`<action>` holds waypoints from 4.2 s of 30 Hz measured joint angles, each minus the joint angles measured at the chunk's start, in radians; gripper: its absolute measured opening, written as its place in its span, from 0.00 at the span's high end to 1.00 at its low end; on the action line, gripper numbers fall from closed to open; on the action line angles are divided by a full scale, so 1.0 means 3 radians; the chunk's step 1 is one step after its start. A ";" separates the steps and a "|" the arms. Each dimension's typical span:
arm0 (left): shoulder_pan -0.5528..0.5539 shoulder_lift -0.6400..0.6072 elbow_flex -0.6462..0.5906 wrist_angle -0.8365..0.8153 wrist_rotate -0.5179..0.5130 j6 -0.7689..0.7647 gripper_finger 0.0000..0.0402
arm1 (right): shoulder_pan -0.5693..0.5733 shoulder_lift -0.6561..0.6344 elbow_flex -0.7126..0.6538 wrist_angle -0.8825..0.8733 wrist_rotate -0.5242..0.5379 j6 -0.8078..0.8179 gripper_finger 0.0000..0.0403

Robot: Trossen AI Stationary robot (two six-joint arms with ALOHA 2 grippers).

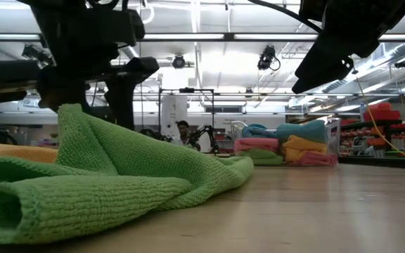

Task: Fold microfiber towels
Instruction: Fold the green towel

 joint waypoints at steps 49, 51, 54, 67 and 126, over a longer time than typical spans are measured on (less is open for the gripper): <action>0.0025 0.0179 0.0953 -0.1372 -0.0529 -0.0565 0.64 | 0.0025 0.1933 0.0518 0.2011 -0.0102 -0.0892 0.32; -0.0036 0.0178 0.0998 -0.1369 -0.0496 -0.0599 0.62 | -0.0002 0.2030 0.0577 0.2010 -0.0164 -0.0948 0.32; -0.0104 0.0178 0.1034 -0.1367 -0.0333 -0.0609 0.61 | -0.0048 0.2086 0.0631 0.1575 -0.0173 -0.0993 0.32; -0.0192 0.0177 0.1049 -0.0867 0.0008 -0.0611 0.68 | -0.0668 0.1295 0.0620 -0.0449 0.0688 -0.1530 0.32; 0.0685 0.0595 0.0804 -0.1014 -0.0510 -0.1476 0.95 | 0.0571 0.1243 0.0626 0.0683 0.0907 -0.0187 0.32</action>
